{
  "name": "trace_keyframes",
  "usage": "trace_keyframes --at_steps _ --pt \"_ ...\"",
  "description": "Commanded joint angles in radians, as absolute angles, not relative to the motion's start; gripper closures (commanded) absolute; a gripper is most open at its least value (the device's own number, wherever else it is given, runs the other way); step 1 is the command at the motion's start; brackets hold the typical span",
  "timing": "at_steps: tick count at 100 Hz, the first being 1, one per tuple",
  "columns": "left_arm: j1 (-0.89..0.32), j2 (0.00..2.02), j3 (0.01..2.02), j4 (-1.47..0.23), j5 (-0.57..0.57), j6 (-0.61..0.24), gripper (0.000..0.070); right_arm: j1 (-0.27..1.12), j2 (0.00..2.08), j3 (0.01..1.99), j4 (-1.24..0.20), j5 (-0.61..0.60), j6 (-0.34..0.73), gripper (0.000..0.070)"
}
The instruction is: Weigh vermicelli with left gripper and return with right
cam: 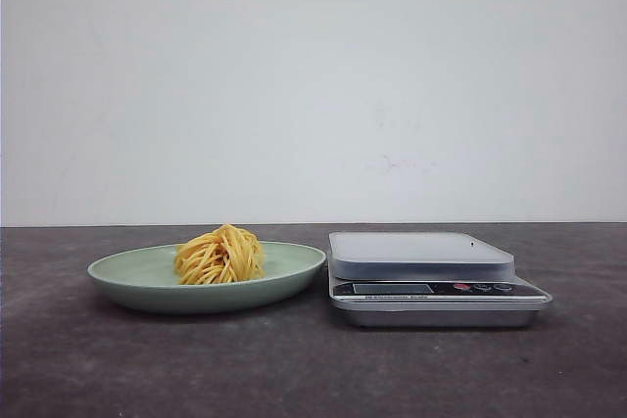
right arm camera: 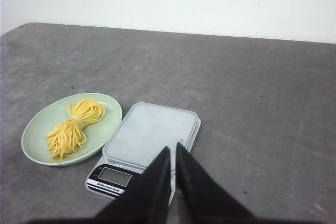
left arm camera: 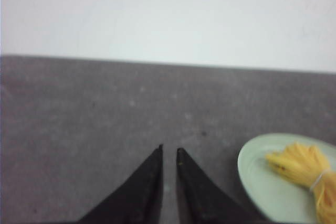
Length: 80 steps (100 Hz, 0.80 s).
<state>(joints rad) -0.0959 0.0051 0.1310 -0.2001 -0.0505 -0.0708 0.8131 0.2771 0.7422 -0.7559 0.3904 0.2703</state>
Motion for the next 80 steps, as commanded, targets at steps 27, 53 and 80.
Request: trace_keyframes --at_steps 27,53,80 --pt "-0.096 0.003 0.014 -0.087 -0.047 -0.082 0.0689 0.823 0.278 0.754 -0.741 0.393 0.281 0.0693" --pt "-0.095 0.003 0.013 -0.174 -0.046 -0.071 0.0688 0.823 0.278 0.754 -0.741 0.393 0.281 0.0693" --pt "-0.094 0.004 0.014 -0.190 -0.019 -0.061 0.0688 0.823 0.278 0.754 -0.740 0.393 0.281 0.0693"
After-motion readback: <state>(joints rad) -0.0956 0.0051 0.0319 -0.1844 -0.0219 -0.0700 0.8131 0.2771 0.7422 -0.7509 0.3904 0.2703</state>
